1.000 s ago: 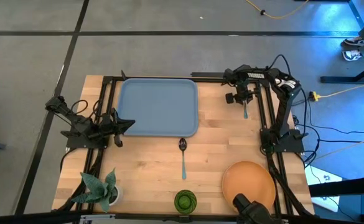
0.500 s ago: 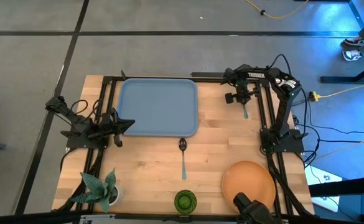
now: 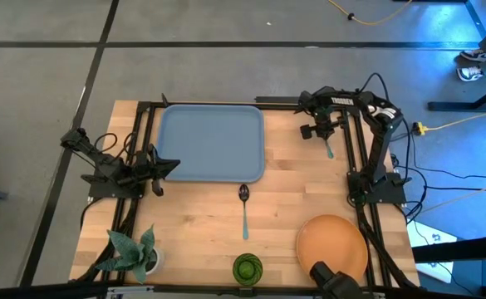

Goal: Pick and place plate/cup/fork/spoon on tray
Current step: Put the blue fork on the blue tray

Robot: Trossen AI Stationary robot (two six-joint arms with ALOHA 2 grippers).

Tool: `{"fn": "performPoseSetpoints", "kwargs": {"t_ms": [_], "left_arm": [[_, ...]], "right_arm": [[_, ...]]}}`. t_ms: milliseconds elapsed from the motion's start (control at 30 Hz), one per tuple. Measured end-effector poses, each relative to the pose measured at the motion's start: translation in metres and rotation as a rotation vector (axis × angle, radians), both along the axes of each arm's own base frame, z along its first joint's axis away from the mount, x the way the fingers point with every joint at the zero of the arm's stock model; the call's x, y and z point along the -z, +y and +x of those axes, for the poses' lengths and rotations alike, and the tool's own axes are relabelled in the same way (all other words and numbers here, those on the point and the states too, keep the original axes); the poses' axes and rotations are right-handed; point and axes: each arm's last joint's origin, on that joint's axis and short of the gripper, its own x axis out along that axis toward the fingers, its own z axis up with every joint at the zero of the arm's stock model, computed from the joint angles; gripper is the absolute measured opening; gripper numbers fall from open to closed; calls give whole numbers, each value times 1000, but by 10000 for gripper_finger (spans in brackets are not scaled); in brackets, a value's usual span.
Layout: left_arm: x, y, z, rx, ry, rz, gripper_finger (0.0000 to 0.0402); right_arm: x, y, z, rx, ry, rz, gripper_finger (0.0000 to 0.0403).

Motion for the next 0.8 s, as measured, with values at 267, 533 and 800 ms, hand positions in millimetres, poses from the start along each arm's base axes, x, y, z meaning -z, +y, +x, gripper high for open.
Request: {"fn": "performPoseSetpoints", "kwargs": {"t_ms": [267, 533, 800], "left_arm": [[0, 0, 0, 1, 0, 0, 0], [0, -1, 0, 26, -2, 6, 0], [0, -1, 0, 26, -2, 7, 0]], "right_arm": [[-18, 18, 18, -66, -85, -5, 1], [-18, 36, 38, -141, -108, 4, 1], [-33, 57, 73, -217, -206, 6, 1]]}}
